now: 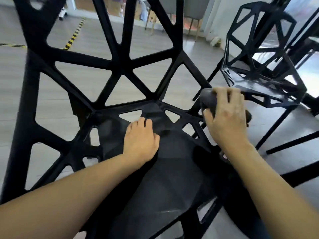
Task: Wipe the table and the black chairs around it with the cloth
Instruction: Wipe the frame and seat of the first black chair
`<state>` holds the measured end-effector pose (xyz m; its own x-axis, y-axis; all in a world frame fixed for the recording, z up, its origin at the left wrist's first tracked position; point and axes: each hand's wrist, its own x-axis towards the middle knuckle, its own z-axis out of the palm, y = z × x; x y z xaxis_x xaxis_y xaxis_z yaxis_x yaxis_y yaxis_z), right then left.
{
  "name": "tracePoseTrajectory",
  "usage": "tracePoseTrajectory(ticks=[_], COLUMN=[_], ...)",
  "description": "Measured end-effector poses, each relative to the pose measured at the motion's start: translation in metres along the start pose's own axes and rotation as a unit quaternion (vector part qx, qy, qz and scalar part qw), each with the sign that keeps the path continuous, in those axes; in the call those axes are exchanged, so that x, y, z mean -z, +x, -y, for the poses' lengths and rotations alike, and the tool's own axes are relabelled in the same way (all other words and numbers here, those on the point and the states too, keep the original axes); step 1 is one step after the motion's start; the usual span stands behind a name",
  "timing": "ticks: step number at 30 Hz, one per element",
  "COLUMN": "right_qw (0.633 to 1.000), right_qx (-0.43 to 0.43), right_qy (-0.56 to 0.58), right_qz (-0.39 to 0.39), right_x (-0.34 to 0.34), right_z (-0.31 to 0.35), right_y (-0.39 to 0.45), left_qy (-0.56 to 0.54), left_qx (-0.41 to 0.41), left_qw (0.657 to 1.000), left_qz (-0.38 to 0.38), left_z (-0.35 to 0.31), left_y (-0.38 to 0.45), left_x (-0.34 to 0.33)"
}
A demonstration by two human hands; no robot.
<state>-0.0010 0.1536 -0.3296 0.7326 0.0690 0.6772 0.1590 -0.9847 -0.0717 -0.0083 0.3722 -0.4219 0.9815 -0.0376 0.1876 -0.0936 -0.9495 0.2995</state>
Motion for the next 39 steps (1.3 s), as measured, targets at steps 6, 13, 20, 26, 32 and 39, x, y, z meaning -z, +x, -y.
tracePoseTrajectory(ticks=[6,13,20,26,32,39], right_qw=[0.970,0.967,0.981,0.962,0.971,0.943], right_qx=[0.129,0.191,0.037,0.118,0.115,0.169], right_qy=[0.035,-0.048,-0.041,0.081,-0.053,0.087], right_qz=[0.203,0.161,0.185,0.232,0.204,0.275], right_x=[-0.093,-0.151,-0.168,-0.162,-0.158,-0.149], right_z=[0.053,0.080,0.117,0.110,0.110,0.106], right_y=[-0.018,0.040,0.060,0.067,0.067,0.065], left_qy=[0.075,0.090,0.074,0.081,0.074,0.090], left_qx=[0.094,0.085,0.085,0.072,0.071,0.063], left_qw=[0.993,0.992,0.993,0.994,0.994,0.994], left_qz=[-0.016,-0.028,-0.029,-0.028,-0.029,-0.005], left_z=[0.016,0.016,0.015,0.017,0.019,0.020], left_y=[-0.003,-0.002,-0.002,-0.004,-0.003,-0.002], left_x=[-0.005,-0.011,-0.012,-0.014,-0.014,-0.011])
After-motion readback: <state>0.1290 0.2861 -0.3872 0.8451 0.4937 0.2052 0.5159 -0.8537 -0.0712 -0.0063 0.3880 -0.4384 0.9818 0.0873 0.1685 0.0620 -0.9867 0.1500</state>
